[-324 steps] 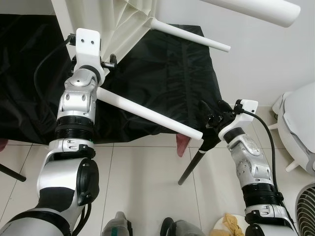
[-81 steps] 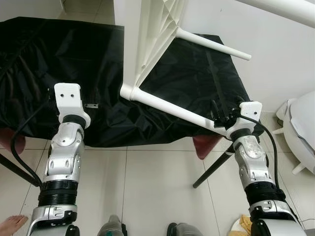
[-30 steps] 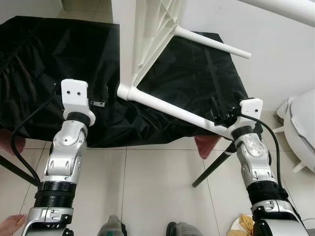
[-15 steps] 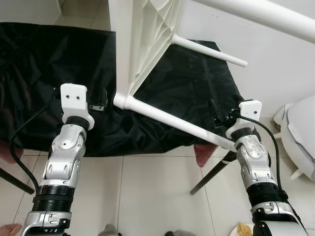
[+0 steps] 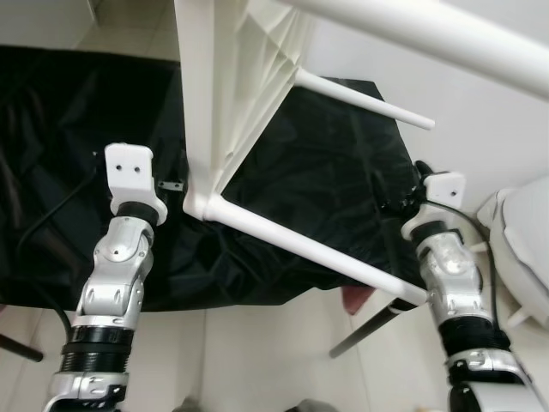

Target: Building children table

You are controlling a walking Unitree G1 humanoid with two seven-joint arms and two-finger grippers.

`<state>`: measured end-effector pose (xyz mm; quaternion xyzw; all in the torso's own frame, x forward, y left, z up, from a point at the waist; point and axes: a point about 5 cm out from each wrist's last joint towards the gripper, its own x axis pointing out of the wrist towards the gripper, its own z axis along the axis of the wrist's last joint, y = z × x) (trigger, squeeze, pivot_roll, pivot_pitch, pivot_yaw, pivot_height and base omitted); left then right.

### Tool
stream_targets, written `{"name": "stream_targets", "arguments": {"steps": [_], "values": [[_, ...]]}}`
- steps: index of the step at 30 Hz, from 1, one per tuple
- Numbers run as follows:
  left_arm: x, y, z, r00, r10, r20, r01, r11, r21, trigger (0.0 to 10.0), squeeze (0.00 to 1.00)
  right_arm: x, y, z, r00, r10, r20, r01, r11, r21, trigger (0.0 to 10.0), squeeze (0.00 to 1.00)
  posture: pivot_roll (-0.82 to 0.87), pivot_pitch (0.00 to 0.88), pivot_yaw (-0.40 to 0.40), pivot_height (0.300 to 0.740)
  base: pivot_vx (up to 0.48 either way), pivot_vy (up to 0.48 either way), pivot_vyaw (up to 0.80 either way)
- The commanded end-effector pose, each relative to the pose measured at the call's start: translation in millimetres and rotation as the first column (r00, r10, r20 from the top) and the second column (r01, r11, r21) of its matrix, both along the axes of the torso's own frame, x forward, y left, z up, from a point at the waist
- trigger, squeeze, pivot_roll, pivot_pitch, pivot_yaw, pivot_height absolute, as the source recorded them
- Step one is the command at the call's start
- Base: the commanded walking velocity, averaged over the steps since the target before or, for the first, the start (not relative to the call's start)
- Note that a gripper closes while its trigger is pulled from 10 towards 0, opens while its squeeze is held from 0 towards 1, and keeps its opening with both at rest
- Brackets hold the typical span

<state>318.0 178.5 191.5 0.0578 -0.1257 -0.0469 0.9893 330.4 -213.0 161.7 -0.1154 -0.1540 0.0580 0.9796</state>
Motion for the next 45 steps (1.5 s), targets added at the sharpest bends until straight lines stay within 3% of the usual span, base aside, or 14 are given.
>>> {"name": "stream_targets", "arguments": {"steps": [1,16,21,24,27,31,38,44,45], "values": [[-1.4,0.9,-0.2,1.0,-0.014,0.001,0.014,1.0,-0.006,10.0,0.0,-0.4,4.8,-5.2,1.0,0.017,-0.022,-0.017,1.0,0.003,10.0,0.0,0.07,0.046,-0.067,0.74,0.0,0.0,0.0],[-2.7,1.8,1.1,0.999,-0.041,-0.005,0.041,0.999,0.005,10.0,0.0,-1.9,5.2,-5.7,1.0,0.021,-0.023,-0.021,1.0,0.004,10.0,0.0,0.06,0.047,-0.063,0.74,0.0,0.0,0.0],[-14.9,7.0,12.7,0.958,-0.285,0.013,0.285,0.958,-0.016,10.0,0.0,-4.7,4.9,-9.8,0.998,0.038,-0.04,-0.038,0.999,-0.002,10.0,0.0,0.07,0.052,-0.072,0.74,0.0,0.0,0.0],[-17.9,5.6,14.5,0.944,-0.33,0.014,0.33,0.944,0.003,10.0,0.0,-4.9,4.6,-10.3,0.998,0.039,-0.042,-0.039,0.999,-0.003,10.0,0.0,0.07,0.052,-0.072,0.74,0.0,0.0,0.0],[-27.6,1.8,16.6,0.884,-0.467,-0.018,0.467,0.884,0.018,10.0,0.0,-3.8,4.7,-9.7,0.998,0.043,-0.044,-0.043,0.999,-0.008,10.0,0.0,0.08,0.055,-0.073,0.74,0.0,0.0,0.0],[-27.4,-2.5,15.9,0.853,-0.518,-0.057,0.521,0.851,0.064,10.0,0.0,-2.4,6.0,-8.9,0.998,0.047,-0.044,-0.048,0.999,-0.009,10.0,0.0,0.08,0.049,-0.072,0.74,0.0,0.0,0.0],[-20.9,-8.2,15.6,0.843,-0.532,-0.074,0.537,0.84,0.081,10.0,0.0,-1.9,7.3,-8.8,0.998,0.049,-0.043,-0.049,0.999,-0.01,10.0,0.0,0.07,0.048,-0.068,0.74,0.0,0.0,0.0],[-9.6,-10.4,15.4,0.865,-0.493,-0.091,0.5,0.86,0.104,10.0,0.0,-2.6,6.7,-7.8,0.998,0.044,-0.038,-0.044,0.999,-0.009,10.0,0.0,0.06,0.048,-0.06,0.74,0.0,0.0,0.0],[-3.5,-11.2,13.4,0.876,-0.471,-0.106,0.48,0.872,0.096,10.0,1.0,-3.5,6.3,-7.9,0.999,0.041,-0.036,-0.041,0.999,-0.008,10.0,0.0,0.05,0.043,-0.053,0.74,0.0,0.0,0.0]]}}
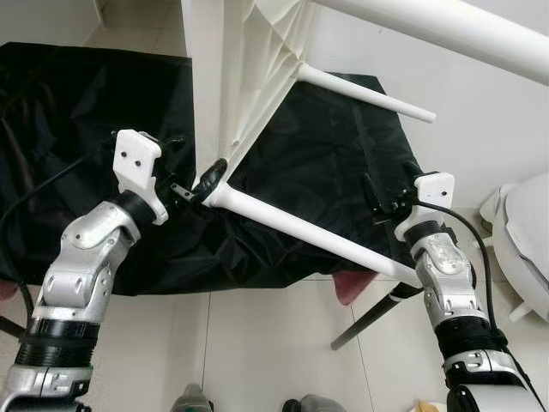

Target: Building children table

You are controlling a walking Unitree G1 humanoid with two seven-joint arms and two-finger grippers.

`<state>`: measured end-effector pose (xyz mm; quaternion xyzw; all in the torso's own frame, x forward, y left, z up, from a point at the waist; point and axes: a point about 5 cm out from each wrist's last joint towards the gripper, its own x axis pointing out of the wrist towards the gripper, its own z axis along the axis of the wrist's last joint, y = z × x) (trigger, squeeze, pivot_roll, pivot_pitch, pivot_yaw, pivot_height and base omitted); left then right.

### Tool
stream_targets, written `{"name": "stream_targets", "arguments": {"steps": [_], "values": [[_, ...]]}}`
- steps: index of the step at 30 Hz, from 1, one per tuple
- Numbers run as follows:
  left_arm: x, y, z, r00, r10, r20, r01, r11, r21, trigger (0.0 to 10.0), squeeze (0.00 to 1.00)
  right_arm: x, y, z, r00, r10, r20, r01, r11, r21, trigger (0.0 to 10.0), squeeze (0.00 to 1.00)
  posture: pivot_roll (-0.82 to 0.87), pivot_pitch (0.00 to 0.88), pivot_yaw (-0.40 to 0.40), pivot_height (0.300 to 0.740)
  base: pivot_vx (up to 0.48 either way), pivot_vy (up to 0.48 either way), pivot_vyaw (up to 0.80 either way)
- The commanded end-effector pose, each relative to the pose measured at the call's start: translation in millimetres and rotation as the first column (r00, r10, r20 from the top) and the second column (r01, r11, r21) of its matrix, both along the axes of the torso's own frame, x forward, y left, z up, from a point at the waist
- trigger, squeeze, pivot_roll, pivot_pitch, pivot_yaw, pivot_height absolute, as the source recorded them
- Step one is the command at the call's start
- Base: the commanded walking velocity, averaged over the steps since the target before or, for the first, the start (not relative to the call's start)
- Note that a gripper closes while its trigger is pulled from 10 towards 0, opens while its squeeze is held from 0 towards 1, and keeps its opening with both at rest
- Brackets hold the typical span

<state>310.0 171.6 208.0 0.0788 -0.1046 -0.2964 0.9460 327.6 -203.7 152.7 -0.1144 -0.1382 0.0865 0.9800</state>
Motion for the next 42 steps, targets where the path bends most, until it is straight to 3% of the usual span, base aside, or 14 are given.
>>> {"name": "stream_targets", "arguments": {"steps": [1,6,10,11,12,13,21,22,31,42], "values": [[8.5,-5.5,-5.3,0.999,0.008,-0.042,-0.007,1.0,0.005,10.0,1.0,-2.0,-3.4,1.0,1.0,-0.014,0.004,0.014,1.0,0.002,10.0,0.0,0.04,0.037,-0.052,0.74,0.0,0.0,0.0],[13.8,-11.8,-9.2,0.998,0.007,-0.068,-0.006,1.0,0.017,10.0,1.0,-4.9,-3.5,0.4,1.0,-0.016,0.007,0.016,1.0,0.003,10.0,0.0,0.03,0.036,-0.047,0.74,0.0,0.0,0.0],[25.9,-13.3,-10.4,0.993,0.113,-0.029,-0.109,0.987,0.117,10.0,1.0,-6.0,-6.4,1.0,1.0,-0.028,0.008,0.028,1.0,0.003,10.0,0.0,0.03,0.048,-0.047,0.74,0.0,0.0,0.0],[29.1,-13.5,-11.4,0.99,0.142,-0.024,-0.138,0.982,0.125,10.0,0.48,-6.6,-7.0,0.9,0.999,-0.031,0.009,0.031,1.0,0.004,10.0,0.0,0.02,0.053,-0.043,0.74,0.0,0.0,0.0],[29.1,-13.5,-11.4,0.99,0.142,-0.024,-0.138,0.982,0.125,10.0,0.48,-6.6,-7.0,0.9,0.999,-0.031,0.009,0.031,1.0,0.004,10.0,0.0,0.02,0.053,-0.043,0.74,0.0,0.0,0.0],[30.4,-15.9,-11.5,0.988,0.152,-0.015,-0.149,0.981,0.127,10.0,0.0,-8.5,-7.4,0.1,0.999,-0.034,0.008,0.034,0.999,0.005,10.0,0.0,0.02,0.06,-0.042,0.74,0.0,0.0,0.0],[37.3,-21.8,-12.0,0.986,0.162,-0.037,-0.157,0.98,0.124,10.0,0.0,-11.0,-6.9,-2.2,0.999,-0.038,0.0,0.038,0.999,0.01,10.0,0.0,0.03,0.068,-0.04,0.74,0.0,0.0,0.0],[44.3,-25.7,-10.2,0.983,0.175,-0.054,-0.167,0.977,0.131,10.0,0.0,-10.7,-5.6,-2.2,0.999,-0.037,0.0,0.037,0.999,0.014,10.0,0.0,0.03,0.07,-0.04,0.74,0.0,0.0,0.0],[62.6,-31.7,-6.1,0.968,0.235,-0.092,-0.222,0.965,0.138,10.0,0.0,-9.7,2.2,-2.0,1.0,-0.021,0.0,0.021,0.999,0.029,10.0,0.0,0.05,0.069,-0.037,0.74,0.0,0.0,0.0],[74.0,-36.5,-3.7,0.955,0.271,-0.12,-0.255,0.958,0.132,10.0,0.0,-8.7,0.6,0.1,0.999,-0.033,0.005,0.033,0.999,0.032,10.0,0.0,0.04,0.067,-0.036,0.74,0.0,0.0,0.0]]}}
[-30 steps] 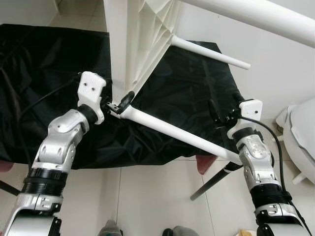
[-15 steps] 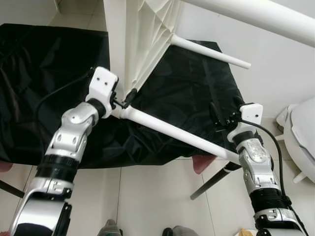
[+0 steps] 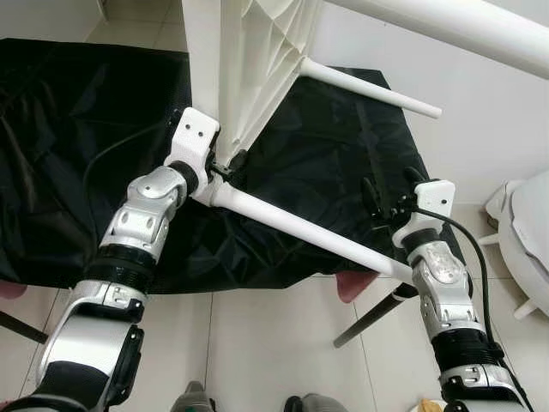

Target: Building children table

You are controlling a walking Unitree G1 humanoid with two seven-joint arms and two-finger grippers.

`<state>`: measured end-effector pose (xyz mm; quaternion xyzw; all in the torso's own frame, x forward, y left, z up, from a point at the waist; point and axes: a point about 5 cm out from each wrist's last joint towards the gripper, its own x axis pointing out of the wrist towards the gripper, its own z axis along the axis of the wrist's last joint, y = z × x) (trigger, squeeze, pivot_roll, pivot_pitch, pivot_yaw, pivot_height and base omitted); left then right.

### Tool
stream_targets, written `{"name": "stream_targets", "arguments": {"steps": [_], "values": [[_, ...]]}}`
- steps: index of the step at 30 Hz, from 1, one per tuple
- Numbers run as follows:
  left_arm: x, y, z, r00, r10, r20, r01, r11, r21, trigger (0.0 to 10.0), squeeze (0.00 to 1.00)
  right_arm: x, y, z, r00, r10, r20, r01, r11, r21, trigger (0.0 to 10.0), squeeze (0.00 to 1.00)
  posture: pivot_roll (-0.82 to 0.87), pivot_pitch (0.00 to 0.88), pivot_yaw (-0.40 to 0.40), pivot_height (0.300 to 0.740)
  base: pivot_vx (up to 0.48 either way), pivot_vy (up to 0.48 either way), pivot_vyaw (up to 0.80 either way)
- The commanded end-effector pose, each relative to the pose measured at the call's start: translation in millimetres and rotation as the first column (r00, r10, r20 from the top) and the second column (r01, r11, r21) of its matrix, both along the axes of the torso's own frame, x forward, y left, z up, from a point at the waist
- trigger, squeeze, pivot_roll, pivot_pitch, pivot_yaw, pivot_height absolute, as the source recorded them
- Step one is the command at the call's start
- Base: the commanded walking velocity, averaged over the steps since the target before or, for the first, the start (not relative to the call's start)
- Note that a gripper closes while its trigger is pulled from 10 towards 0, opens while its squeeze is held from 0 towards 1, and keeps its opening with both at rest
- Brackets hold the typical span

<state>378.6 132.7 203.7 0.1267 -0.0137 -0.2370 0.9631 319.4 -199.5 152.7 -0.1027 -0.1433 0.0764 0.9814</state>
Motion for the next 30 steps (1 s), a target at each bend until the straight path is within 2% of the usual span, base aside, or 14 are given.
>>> {"name": "stream_targets", "arguments": {"steps": [1,9,11,14,18,25,30], "values": [[7.8,2.9,2.9,0.99,0.139,0.007,-0.139,0.99,-0.013,10.0,0.0,-0.2,-4.0,0.4,1.0,-0.02,-0.003,0.02,1.0,0.006,10.0,0.0,0.04,0.067,-0.036,0.74,0.0,0.0,0.0],[17.0,6.8,15.7,0.972,0.232,0.023,-0.231,0.972,-0.046,10.0,0.0,-0.2,-2.1,-0.2,1.0,-0.021,-0.004,0.021,1.0,0.011,10.0,0.0,0.04,0.064,-0.033,0.74,0.0,0.0,0.0],[20.9,9.5,24.9,0.958,0.286,0.029,-0.283,0.955,-0.089,10.0,0.0,0.5,-0.9,0.1,1.0,-0.023,-0.003,0.023,1.0,0.014,10.0,0.0,0.04,0.064,-0.033,0.74,0.0,0.0,0.0],[21.6,10.0,27.1,0.955,0.295,0.031,-0.291,0.952,-0.098,10.0,0.0,0.7,-0.7,0.3,1.0,-0.023,-0.003,0.023,1.0,0.015,10.0,0.0,0.04,0.064,-0.033,0.74,0.0,0.0,0.0],[24.3,10.9,40.4,0.946,0.322,0.05,-0.312,0.939,-0.146,10.0,0.0,0.8,-0.9,0.5,1.0,-0.025,-0.001,0.025,1.0,0.015,10.0,0.0,0.04,0.06,-0.031,0.74,0.0,0.0,0.0],[26.3,9.0,45.7,0.944,0.324,0.063,-0.313,0.939,-0.142,10.0,0.0,0.8,-0.6,0.2,1.0,-0.027,-0.001,0.027,0.999,0.016,10.0,0.0,0.04,0.057,-0.028,0.74,0.0,0.0,0.0],[28.3,3.7,45.8,0.951,0.303,0.068,-0.295,0.95,-0.104,10.0,0.0,1.3,-1.0,1.0,1.0,-0.028,0.002,0.028,1.0,0.014,10.0,0.0,0.03,0.042,-0.023,0.74,0.0,0.0,0.0]]}}
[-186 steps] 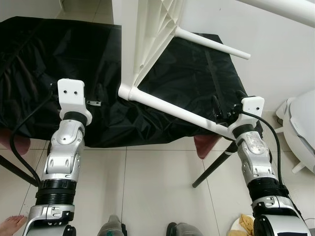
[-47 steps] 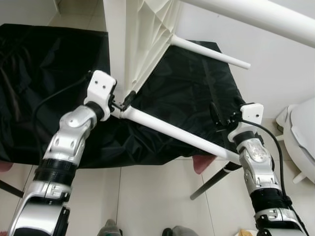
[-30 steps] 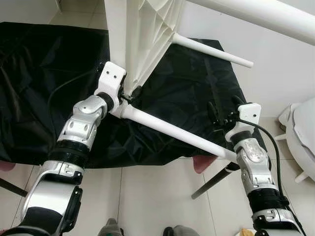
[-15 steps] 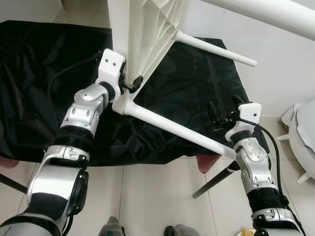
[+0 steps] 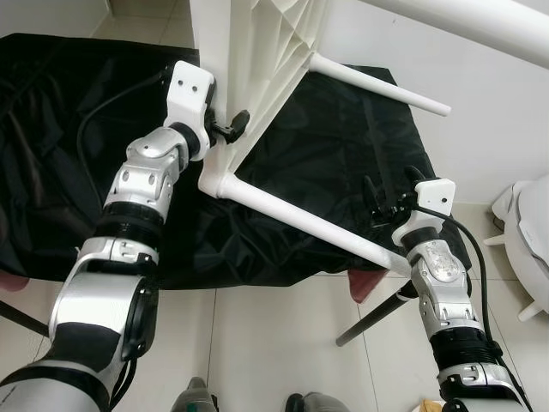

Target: Building children table

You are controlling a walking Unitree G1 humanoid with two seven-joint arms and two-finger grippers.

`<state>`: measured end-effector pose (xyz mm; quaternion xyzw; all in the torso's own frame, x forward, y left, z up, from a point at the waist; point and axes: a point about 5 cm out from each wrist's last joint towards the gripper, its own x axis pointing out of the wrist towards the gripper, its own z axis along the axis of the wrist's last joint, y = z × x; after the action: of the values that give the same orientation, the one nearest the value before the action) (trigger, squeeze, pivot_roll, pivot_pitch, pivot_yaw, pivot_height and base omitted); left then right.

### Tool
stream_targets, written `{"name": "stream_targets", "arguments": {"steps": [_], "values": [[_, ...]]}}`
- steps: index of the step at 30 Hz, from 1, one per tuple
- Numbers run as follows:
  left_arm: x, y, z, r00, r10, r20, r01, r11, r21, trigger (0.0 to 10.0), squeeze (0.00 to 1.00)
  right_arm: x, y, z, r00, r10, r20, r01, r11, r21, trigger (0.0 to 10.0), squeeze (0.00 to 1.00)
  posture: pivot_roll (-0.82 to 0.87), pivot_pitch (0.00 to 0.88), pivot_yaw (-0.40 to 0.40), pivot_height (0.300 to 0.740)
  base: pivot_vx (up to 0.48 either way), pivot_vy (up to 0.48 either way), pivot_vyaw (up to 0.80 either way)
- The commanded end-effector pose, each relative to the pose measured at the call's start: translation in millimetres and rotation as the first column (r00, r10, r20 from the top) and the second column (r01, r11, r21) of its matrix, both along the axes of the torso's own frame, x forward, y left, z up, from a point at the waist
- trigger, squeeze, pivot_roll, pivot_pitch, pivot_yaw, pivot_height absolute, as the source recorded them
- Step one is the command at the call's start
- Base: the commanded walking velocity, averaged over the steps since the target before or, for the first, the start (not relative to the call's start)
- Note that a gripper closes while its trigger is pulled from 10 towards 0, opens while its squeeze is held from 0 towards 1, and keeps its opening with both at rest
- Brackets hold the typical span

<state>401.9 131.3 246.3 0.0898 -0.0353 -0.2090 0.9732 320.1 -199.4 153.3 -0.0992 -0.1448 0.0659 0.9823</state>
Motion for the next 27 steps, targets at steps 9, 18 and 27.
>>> {"name": "stream_targets", "arguments": {"steps": [9,18,27], "values": [[6.4,4.4,-7.9,0.97,0.241,-0.013,-0.24,0.969,0.059,10.0,0.0,0.9,0.5,0.4,1.0,-0.003,0.0,0.003,1.0,0.002,10.0,0.0,0.03,0.028,-0.016,0.74,0.0,0.0,0.0],[5.6,2.9,-5.2,0.976,0.219,0.014,-0.219,0.975,0.033,0.0,0.0,0.6,1.2,-0.4,1.0,-0.002,-0.001,0.002,1.0,0.003,10.0,0.0,0.03,0.018,-0.013,0.74,0.0,0.0,0.0],[5.4,2.5,-5.0,0.977,0.215,0.018,-0.215,0.976,0.031,0.0,0.0,0.2,0.1,-0.4,1.0,-0.005,-0.002,0.005,1.0,0.002,10.0,0.0,0.03,0.024,-0.013,0.74,0.0,0.0,0.0]]}}
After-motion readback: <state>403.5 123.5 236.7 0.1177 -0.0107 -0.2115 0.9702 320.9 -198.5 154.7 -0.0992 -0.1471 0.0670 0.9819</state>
